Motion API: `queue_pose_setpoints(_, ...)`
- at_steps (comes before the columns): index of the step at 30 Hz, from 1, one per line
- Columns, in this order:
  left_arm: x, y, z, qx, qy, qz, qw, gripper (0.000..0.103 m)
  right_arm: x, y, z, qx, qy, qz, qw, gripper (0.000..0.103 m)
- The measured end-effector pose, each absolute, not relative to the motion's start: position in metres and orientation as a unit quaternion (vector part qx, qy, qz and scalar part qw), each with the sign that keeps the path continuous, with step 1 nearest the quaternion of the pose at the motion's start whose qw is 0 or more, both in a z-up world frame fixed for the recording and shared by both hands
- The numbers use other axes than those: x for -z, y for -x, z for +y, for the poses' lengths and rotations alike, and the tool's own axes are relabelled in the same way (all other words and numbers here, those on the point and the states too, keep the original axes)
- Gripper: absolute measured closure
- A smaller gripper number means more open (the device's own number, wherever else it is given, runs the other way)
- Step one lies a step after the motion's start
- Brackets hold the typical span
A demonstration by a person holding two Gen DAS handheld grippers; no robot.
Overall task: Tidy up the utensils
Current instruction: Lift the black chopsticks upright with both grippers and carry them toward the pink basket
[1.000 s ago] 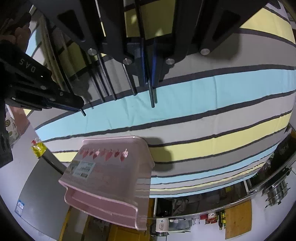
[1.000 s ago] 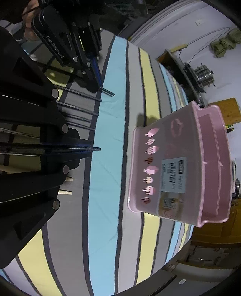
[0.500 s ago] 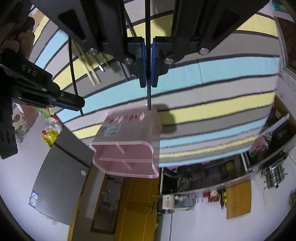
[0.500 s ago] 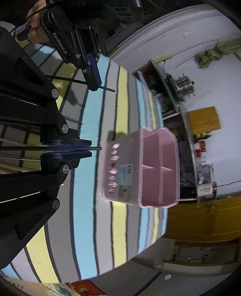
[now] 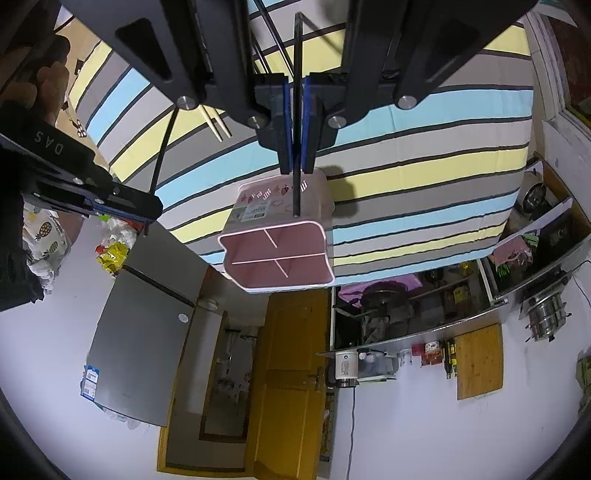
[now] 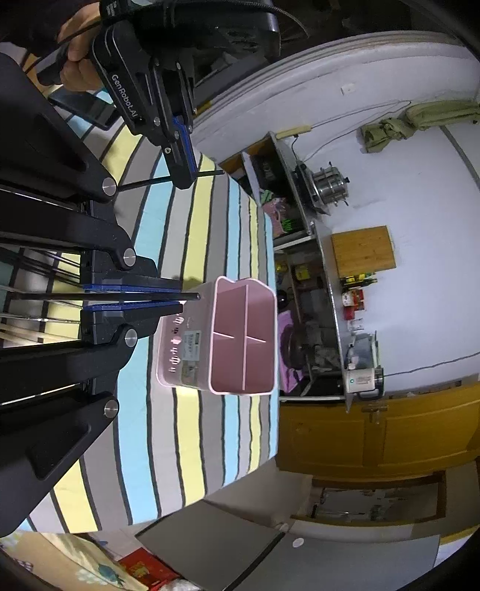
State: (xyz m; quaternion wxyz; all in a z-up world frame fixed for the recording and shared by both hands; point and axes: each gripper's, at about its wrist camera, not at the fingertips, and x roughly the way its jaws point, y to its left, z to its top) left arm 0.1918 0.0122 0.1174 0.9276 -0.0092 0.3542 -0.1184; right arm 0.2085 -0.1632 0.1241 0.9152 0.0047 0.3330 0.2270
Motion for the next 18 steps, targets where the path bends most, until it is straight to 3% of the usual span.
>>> queue_pose_setpoints(18, -0.144, -0.172, 0.011, 0.13, 0.015, 0.33, 0.935, 0.098, -0.148, -0.186, -0.166, -0.233, 0.001, 0.302, 0.924, 0.099)
